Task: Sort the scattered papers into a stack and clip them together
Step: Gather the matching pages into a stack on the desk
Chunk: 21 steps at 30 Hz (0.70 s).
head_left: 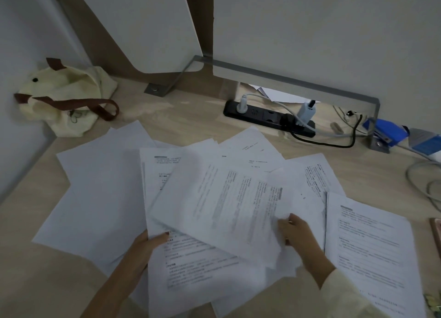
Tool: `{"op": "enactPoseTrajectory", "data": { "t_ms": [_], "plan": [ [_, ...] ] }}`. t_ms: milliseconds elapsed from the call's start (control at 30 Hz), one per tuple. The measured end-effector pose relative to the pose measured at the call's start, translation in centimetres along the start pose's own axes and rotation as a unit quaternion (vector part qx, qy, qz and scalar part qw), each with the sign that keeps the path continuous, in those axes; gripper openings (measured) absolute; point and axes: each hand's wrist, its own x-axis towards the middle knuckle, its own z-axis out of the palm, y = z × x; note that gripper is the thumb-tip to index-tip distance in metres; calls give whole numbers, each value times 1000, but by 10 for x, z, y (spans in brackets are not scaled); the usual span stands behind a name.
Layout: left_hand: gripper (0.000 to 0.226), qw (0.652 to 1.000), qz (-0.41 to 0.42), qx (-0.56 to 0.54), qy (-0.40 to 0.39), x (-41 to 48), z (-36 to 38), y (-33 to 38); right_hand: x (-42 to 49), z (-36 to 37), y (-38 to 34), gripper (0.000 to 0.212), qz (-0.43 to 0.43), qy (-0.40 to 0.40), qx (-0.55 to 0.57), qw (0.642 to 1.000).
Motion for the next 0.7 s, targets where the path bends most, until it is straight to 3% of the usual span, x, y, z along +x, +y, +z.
{"op": "enactPoseTrajectory", "data": {
  "t_ms": [100,233,367,433,500,700],
  "plan": [
    [42,1000,-8,-15,-24,7,-13,7,19,-25,-7,32,-33,35,-187,981],
    [47,998,-27,-14,-51,7,-21,16,32,-38,-31,33,-107,79,-303,944],
    [52,997,-52,13,-50,11,-11,29,34,-16,-64,5,-226,77,-404,883],
    [48,993,-49,43,-96,9,-13,28,37,3,-77,17,-276,82,-421,860],
    [40,995,-15,42,-83,12,-5,29,35,24,-92,26,-318,81,-407,852],
    [26,987,43,146,-46,16,23,29,32,63,-109,28,-418,-1,-282,864]
  ]
}}
